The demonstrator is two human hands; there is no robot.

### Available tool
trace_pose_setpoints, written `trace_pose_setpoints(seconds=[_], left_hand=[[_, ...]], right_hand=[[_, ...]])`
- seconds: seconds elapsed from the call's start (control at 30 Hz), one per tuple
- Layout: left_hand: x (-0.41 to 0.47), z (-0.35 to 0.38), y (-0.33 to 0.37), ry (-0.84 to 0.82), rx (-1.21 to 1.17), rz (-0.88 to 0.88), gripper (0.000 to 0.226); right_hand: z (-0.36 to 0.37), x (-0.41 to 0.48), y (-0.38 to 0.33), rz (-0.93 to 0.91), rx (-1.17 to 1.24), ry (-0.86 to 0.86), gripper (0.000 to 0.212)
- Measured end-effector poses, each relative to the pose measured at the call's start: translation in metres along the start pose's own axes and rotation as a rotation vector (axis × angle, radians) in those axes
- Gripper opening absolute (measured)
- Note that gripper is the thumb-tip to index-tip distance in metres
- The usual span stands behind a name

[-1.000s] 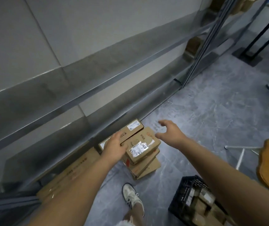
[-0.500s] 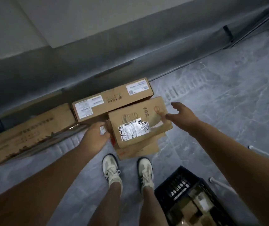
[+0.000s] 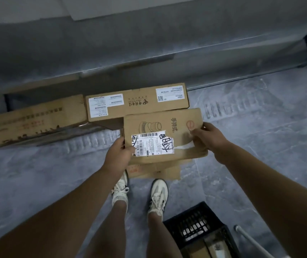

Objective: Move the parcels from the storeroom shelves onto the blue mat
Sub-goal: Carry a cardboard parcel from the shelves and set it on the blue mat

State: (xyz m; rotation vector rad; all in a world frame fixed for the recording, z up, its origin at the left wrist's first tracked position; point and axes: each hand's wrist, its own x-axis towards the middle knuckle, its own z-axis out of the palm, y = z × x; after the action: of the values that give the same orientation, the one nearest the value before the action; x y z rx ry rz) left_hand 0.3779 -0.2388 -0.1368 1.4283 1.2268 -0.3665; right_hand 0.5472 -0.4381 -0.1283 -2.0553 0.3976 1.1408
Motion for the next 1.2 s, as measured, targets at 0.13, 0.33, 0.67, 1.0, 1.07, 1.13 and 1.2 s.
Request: trace_pose_setpoints(seconds=[0.13, 0.33, 0.67, 1.0, 1.07, 1.13, 1.2], left_hand=[[-0.053, -0.031, 0.043, 0.112, -0.166, 0.084, 0.033], [-0.17, -0.115, 0.105, 0.175, -0.273, 0.207, 0.029], [-0.327, -0.268, 0.098, 0.552, -0.567, 0.443, 0.036], [-0.414, -0.393, -0.003, 0.846, -0.65, 0.485, 0.048], [-0.424, -0.432, -0.024, 0.896, -0.68, 0.476, 0.049], [-0.433, -0.472, -0.049, 0.935, -0.707, 0.47, 0.048], [-0.441, -0.512, -0.078, 0.96, -0.743, 0.454, 0.047]], right_hand=[[-0.018, -0.06, -0.051, -0.102, 0.008, -0.04, 0.037], [-0.039, -0.194, -0.136, -0.357, -0.03, -0.02, 0.045], [0.037, -0.358, -0.233, -0.69, -0.143, -0.247, 0.044], [0.218, -0.498, -0.292, -0.931, -0.407, -0.372, 0.053], [0.264, -0.522, -0.298, -0.949, -0.428, -0.399, 0.053], [0.312, -0.546, -0.299, -0.959, -0.462, -0.418, 0.056], [0.362, -0.57, -0.298, -0.964, -0.493, -0.449, 0.057]])
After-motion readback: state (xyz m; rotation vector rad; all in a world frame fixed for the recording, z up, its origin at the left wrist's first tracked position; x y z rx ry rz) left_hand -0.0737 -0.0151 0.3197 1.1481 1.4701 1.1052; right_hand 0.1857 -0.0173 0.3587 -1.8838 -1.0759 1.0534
